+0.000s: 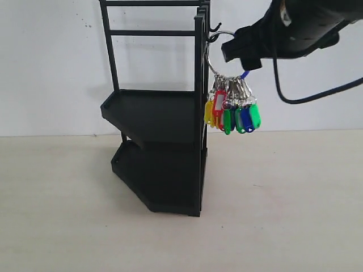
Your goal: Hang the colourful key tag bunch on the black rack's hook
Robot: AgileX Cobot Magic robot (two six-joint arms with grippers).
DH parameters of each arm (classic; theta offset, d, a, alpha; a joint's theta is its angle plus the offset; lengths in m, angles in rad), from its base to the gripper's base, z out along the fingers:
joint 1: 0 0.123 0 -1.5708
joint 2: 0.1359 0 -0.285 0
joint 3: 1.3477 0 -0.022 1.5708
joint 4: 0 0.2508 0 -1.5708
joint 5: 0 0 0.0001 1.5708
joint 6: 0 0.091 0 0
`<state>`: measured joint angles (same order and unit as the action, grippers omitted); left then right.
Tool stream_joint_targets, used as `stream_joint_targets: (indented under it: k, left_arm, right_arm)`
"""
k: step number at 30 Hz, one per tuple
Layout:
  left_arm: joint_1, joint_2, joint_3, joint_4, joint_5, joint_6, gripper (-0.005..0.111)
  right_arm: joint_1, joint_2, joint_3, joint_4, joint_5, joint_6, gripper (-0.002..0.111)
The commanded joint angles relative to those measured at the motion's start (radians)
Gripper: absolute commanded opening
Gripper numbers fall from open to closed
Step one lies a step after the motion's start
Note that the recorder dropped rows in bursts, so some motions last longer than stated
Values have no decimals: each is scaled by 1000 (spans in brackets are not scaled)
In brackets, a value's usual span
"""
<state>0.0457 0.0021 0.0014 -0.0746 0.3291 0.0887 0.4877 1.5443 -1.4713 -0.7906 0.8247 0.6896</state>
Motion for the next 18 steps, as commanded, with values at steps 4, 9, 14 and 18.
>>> stream_joint_targets:
  k: [4,9,14,18]
  left_arm:
    - [4,-2,-1,-7,-16,-10,4]
    - [4,-2,-1,-7,-16,-10,4]
    - [4,-2,-1,-7,-16,-10,4]
    - [4,-2,-1,-7,-16,-10,4]
  right_arm:
    - [1,-125,-6,111,106,-89,41]
    - [1,-194,-6,147,206,-96,0]
    - [1,-264,-6,154,383,-143,0]
    - [1,-355,-6,182,396,-197,0]
